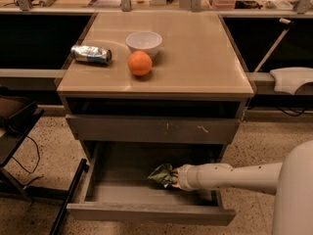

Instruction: Place green jalapeno chip bag into middle drawer

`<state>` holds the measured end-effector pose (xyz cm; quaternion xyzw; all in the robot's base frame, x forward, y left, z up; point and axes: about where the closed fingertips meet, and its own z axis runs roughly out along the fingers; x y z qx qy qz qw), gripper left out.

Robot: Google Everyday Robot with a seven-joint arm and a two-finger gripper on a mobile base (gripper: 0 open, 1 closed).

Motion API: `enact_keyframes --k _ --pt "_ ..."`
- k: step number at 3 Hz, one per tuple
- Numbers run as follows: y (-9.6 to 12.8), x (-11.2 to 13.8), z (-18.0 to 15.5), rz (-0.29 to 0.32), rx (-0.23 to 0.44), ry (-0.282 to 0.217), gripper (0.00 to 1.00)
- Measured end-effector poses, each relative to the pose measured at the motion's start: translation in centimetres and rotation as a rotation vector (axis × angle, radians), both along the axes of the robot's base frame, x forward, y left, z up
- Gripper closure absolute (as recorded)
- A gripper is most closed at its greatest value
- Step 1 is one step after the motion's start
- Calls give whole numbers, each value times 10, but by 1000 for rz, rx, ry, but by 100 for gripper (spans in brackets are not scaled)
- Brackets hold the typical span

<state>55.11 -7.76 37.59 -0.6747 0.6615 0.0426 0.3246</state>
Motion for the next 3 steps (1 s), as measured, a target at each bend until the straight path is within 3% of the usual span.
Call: enact_keyframes --k 2,3 --pt "0 0 0 0 0 0 11" --pt "0 0 0 0 0 0 0"
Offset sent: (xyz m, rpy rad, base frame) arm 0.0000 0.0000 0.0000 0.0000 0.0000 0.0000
